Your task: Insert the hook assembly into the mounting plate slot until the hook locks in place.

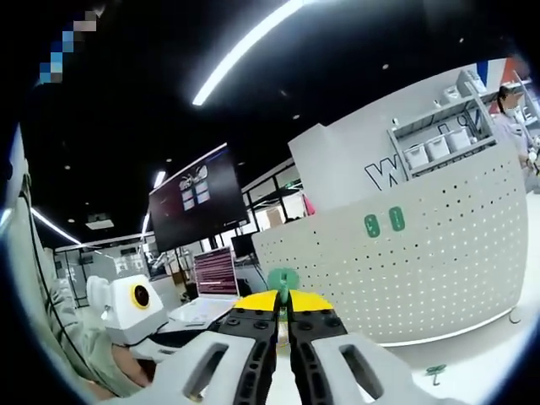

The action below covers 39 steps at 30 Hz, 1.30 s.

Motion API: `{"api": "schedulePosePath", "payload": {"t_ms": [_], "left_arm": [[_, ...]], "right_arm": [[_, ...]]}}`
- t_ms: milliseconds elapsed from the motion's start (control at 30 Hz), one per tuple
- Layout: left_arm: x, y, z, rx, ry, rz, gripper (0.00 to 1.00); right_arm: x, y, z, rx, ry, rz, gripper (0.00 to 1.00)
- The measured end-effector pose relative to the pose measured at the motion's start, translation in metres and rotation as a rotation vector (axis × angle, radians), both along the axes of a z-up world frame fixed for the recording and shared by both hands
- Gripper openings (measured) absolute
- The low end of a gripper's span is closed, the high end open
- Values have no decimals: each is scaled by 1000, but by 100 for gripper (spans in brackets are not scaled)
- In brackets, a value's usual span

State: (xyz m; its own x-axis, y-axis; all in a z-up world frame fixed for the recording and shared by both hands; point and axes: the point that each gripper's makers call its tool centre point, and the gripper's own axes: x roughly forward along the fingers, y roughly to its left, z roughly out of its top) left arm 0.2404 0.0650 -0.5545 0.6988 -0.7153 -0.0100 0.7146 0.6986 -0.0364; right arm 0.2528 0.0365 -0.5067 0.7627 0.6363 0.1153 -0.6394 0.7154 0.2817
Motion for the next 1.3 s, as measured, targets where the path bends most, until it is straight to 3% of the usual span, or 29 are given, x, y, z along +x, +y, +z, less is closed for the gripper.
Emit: {"api": "schedulePosePath", "payload": {"t_ms": [333,400,500,1300], "left_arm": [[-2,14,-17,35,45,29,38],[0,20,-21,71,42,66,47],[1,24,-24,74,49,81,57],[-10,56,-54,86,141,118,56]], "right_arm": [[13,-14,4,-10,-20,-54,1],[18,-18,1,-19,-23,-72,1],[24,-26,-2,-34,-24,-104,1],[66,-54,-8,-81,-39,-242,1]]}}
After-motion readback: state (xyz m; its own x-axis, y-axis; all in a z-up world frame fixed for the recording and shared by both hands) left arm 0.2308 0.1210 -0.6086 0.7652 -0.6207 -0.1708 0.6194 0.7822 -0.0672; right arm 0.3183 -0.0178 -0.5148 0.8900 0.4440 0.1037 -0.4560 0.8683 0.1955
